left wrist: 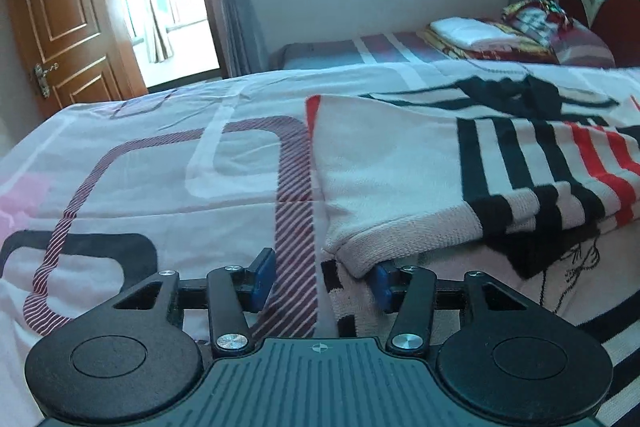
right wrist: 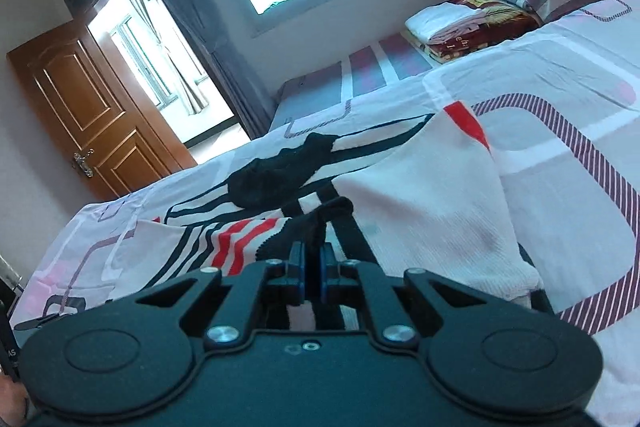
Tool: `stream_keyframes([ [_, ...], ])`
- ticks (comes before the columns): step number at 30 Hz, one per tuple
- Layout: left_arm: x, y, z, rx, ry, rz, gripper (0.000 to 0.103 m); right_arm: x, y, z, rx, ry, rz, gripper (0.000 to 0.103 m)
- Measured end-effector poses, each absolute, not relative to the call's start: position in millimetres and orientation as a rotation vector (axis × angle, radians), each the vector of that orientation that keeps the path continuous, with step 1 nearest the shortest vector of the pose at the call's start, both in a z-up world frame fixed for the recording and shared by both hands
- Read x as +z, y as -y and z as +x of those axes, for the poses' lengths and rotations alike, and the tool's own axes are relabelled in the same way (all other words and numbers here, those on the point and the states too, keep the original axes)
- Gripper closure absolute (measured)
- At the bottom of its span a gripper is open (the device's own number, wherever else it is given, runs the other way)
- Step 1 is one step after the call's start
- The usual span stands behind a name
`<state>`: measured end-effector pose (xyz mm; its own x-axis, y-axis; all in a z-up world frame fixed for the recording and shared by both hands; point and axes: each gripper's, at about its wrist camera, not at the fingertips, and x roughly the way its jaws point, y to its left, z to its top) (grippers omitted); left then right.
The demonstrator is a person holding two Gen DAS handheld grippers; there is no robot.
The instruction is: Fold small clothes
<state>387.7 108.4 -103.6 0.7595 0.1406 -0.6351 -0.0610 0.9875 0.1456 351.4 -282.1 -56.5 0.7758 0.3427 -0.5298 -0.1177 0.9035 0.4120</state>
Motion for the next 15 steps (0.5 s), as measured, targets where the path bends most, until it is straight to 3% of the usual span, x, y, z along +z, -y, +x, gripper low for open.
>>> stream_keyframes([
  [5, -98.2, -99.5, 381.1, 0.070, -0.648, 0.174, 0.052, -41.7, 285.1, 347.7, 0.244, -0.579, 0.368, 0.095],
  [15, -103.0, -109.7, 380.9, 0.088, -0.654, 0.096, 0.052, -65.5, 291.0, 364.1, 0.210, -0.687, 0.367, 0.095],
])
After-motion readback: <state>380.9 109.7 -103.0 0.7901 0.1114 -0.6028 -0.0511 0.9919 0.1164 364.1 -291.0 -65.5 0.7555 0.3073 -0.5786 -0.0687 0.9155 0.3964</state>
